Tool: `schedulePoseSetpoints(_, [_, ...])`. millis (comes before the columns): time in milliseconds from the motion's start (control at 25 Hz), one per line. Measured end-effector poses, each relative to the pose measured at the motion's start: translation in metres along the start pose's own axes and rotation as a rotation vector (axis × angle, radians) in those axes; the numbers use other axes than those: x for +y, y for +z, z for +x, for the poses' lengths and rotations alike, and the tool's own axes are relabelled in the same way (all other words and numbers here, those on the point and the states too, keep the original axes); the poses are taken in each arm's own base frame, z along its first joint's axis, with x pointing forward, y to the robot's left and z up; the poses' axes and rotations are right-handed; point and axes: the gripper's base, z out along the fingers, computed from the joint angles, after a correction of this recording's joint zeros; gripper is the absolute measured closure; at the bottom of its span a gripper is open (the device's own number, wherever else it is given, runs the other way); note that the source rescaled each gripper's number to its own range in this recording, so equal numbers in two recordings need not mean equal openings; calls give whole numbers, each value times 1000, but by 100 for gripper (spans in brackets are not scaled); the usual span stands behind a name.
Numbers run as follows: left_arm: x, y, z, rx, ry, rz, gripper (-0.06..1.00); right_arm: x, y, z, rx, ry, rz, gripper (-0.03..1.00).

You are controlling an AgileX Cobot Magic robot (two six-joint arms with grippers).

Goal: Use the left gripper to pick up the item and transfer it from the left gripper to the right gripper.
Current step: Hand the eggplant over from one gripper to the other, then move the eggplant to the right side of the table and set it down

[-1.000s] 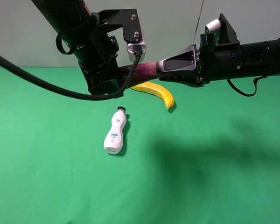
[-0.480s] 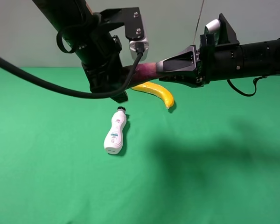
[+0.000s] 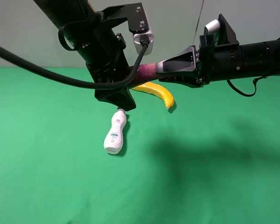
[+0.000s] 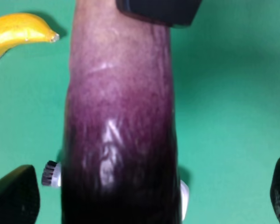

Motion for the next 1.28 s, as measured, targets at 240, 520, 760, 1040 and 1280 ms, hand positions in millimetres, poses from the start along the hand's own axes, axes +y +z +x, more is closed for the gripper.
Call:
schedulePoseSetpoints(240, [-6, -21, -1, -13, -12, -32, -5, 0, 0, 1, 9, -4, 3, 95])
schedulePoseSetpoints(520, [-20, -77, 3, -47, -91, -182, -5, 0, 0, 1, 9, -4, 3, 95])
schedulePoseSetpoints(760, [-35, -123, 15, -54, -218, -314, -5, 0, 0, 1, 15, -7, 5, 95])
schedulePoseSetpoints(1040, [-56, -174, 31, -149, -425, -466, -5, -1, 0, 2, 22, -8, 7, 95])
schedulePoseSetpoints(1280, [-81, -213, 52, -199, -539, -568, -5, -1, 0, 3, 32, -2, 10, 95])
